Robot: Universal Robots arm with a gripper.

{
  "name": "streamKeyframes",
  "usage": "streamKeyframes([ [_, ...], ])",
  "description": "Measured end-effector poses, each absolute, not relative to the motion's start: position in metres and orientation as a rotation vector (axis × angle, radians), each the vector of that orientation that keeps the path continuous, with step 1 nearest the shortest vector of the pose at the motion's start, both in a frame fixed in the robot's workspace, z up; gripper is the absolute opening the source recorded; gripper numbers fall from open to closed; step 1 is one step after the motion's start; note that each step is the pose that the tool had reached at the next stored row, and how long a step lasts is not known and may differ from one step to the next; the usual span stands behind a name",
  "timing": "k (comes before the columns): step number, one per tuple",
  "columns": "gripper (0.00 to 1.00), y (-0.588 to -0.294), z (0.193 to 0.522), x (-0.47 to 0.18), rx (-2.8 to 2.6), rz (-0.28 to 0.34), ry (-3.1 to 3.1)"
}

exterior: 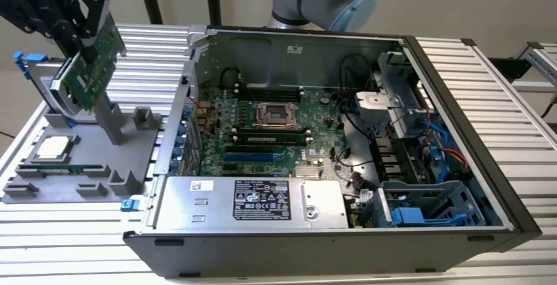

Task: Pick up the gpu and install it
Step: 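Pick up the gpu and move the gpu toward the slot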

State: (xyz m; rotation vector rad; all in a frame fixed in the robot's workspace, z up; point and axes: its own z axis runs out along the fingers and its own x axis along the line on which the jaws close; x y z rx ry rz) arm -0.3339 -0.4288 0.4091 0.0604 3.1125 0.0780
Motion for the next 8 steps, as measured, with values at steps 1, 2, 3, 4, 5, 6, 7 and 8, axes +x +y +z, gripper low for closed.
streamKeyframes([
  [1,0.00,-0.4288,0.4103,-0.3339,0.060,0.078,3.112],
  [2,0.00,-0.4288,0.4114,-0.3339,0.061,0.078,3.112],
  [3,0.00,-0.4288,0.4124,-0.3339,0.060,0.078,3.112],
  [4,0.00,-0.4288,0.4133,-0.3339,0.060,0.078,3.112],
  [5,0.00,-0.4288,0.4142,-0.3339,0.060,0.078,3.111],
  [6,0.00,-0.4288,0.4151,-0.3339,0.060,0.078,3.111],
  [7,0.00,-0.4288,0.4160,-0.3339,0.060,0.078,3.111],
  [8,0.00,-0.4288,0.4171,-0.3339,0.060,0.078,3.110],
])
